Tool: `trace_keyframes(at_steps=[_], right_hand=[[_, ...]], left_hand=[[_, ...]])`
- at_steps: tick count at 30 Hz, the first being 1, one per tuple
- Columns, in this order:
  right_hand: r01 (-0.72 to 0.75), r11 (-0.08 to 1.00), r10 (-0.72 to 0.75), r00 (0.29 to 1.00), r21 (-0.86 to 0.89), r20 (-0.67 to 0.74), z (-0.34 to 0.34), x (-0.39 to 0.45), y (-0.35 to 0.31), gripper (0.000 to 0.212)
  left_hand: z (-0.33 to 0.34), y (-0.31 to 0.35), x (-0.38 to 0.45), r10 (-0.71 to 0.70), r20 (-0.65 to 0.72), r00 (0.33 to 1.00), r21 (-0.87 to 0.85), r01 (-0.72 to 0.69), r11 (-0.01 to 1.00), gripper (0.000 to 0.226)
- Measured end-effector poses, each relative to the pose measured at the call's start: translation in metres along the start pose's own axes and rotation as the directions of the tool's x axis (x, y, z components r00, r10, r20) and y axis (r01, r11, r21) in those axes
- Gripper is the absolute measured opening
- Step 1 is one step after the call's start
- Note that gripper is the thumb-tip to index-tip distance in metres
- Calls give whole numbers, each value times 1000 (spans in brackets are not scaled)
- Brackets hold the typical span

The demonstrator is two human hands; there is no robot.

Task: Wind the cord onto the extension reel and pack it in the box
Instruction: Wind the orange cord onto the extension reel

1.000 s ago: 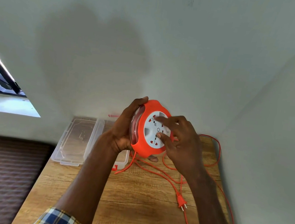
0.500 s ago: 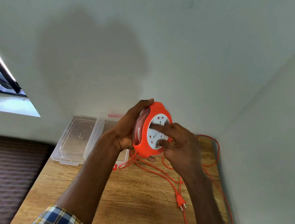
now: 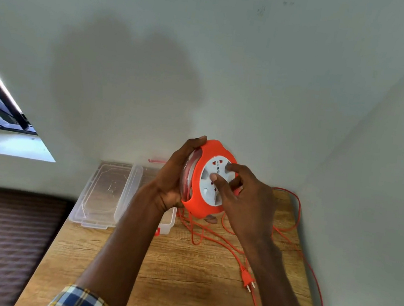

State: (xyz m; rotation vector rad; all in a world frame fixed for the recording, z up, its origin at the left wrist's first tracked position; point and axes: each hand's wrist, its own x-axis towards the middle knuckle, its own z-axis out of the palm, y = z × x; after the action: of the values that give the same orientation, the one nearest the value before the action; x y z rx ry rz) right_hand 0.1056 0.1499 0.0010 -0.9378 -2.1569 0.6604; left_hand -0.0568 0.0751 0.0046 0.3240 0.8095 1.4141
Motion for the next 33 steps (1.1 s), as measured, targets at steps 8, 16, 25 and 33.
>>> trace_keyframes(at_steps=[8,16,25,33], right_hand=[[277,961,-259,915,-13,310,-11,7,19,60],[244,958,-213,957,-152,197,-8,4,12,59],[-98,995,97,995,-32,-39,8,-3,-4,63],[294,947,-319,902,128,291,-14,9,23,48]], left_hand=[[-4,6,-1,-2,-38,999,-25,1,1000,72],[-2,4,-2,-22,-22,1000,4,22,1000,60],[2,-3,5,3,-51,999,-7,-3,1000,70],[-6,4,1,-46,12,999,-27,46,999,72]])
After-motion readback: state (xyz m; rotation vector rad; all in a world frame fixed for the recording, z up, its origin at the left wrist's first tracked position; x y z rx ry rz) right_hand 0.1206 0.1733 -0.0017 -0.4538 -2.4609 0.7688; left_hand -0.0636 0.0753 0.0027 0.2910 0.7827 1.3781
